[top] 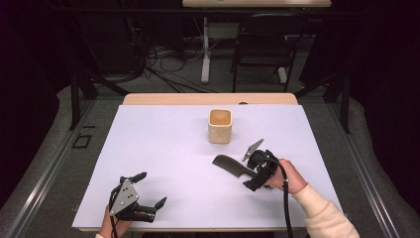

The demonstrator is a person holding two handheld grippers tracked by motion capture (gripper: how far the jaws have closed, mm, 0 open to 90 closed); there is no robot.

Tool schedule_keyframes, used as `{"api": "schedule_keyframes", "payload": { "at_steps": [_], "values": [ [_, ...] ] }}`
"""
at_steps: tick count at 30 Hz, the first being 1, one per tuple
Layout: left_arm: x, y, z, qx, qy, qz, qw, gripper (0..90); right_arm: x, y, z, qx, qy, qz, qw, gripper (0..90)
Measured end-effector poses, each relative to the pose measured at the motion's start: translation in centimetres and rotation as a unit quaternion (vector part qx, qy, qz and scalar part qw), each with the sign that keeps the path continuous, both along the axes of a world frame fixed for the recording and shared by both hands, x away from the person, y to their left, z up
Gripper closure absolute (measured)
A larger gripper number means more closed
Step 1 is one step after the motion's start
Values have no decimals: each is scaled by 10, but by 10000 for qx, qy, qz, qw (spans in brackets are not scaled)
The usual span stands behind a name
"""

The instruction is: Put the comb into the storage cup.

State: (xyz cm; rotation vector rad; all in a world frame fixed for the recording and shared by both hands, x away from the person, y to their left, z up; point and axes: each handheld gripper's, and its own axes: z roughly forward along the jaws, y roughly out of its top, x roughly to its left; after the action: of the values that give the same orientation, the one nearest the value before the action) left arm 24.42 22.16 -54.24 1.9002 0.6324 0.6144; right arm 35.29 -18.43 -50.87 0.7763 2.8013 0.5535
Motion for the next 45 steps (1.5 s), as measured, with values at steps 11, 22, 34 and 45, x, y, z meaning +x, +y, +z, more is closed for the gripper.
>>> {"api": "schedule_keyframes", "payload": {
  "at_steps": [11, 22, 34, 45],
  "values": [
    [1, 0, 0, -6, -1, -24, 10000, 1, 8, 11, 1, -482, 74, 66, 9988, 298],
    [1, 0, 0, -14, 14, -25, 10000, 1, 19, 24, -2, -979, 252, 164, 9947, 520],
    [0, 0, 0, -13, 34, -34, 10000, 1, 29, 34, -12, -1388, 544, 271, 9885, 610],
    [1, 0, -1, -43, 60, -42, 10000, 1, 34, 36, -18, -1506, 644, 107, 9864, 661]
  ]
}}
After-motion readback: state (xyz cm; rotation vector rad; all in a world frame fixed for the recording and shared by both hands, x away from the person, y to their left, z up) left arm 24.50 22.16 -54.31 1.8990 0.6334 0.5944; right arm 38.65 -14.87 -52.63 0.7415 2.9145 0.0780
